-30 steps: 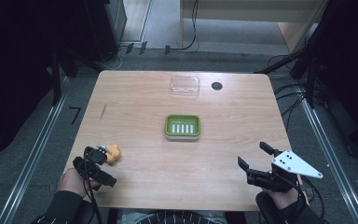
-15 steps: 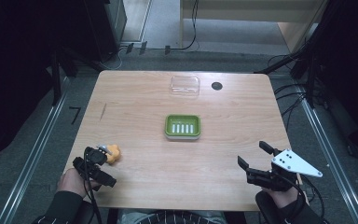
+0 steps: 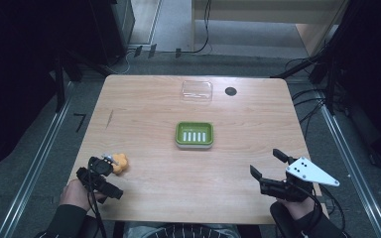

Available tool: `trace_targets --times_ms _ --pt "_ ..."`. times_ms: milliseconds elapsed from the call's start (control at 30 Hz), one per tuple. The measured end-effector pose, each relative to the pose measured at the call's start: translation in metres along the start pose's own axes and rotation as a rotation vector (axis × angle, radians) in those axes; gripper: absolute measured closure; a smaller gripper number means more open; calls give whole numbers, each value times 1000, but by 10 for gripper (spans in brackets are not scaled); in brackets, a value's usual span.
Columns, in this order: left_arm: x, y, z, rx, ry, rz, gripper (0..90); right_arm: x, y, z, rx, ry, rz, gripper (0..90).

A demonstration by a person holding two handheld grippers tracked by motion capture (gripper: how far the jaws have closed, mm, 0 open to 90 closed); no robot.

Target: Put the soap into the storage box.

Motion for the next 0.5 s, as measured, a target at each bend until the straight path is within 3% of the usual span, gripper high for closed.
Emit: trace_targets --times_ms 167,500 --pt "-2 0 -3 16 8 21 0 -1 -3 -1 -3 5 -6 135" --pt "-14 7 -13 53 50 14 0 -2 -8 -3 -5 8 -28 135"
Point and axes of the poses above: each handheld gripper's, and its own axes: y roughly backward along the jaws, z roughly out of its underside, x roughly to its right, the point moved 3 cm from there along -y, roughly forward along the jaws, and after that the axes turned 2 degrees about z, right-handed, at the moved point
